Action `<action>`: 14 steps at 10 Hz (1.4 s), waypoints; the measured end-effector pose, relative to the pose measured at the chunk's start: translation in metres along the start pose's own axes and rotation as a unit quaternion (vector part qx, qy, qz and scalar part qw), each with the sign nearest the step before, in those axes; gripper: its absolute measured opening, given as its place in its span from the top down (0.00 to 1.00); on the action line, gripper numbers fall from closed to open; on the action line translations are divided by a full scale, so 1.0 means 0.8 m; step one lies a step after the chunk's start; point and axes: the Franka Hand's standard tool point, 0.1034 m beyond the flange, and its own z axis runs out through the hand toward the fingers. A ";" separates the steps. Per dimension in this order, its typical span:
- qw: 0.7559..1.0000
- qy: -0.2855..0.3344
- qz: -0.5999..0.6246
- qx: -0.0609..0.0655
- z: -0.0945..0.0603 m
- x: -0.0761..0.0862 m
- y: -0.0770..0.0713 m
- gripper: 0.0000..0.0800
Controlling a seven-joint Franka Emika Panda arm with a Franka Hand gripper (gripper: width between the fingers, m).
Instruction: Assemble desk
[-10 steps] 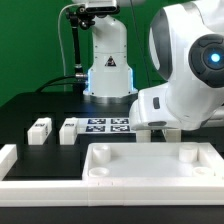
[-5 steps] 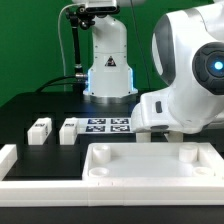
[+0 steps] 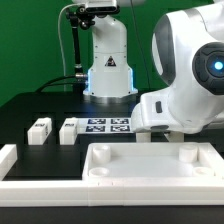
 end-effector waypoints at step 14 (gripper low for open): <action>0.938 0.339 -0.063 0.014 -0.238 -0.051 0.031 0.64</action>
Offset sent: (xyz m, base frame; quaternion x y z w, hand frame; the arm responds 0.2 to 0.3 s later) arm 0.0245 -0.0203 0.1000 0.0573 -0.0555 -0.0023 0.9968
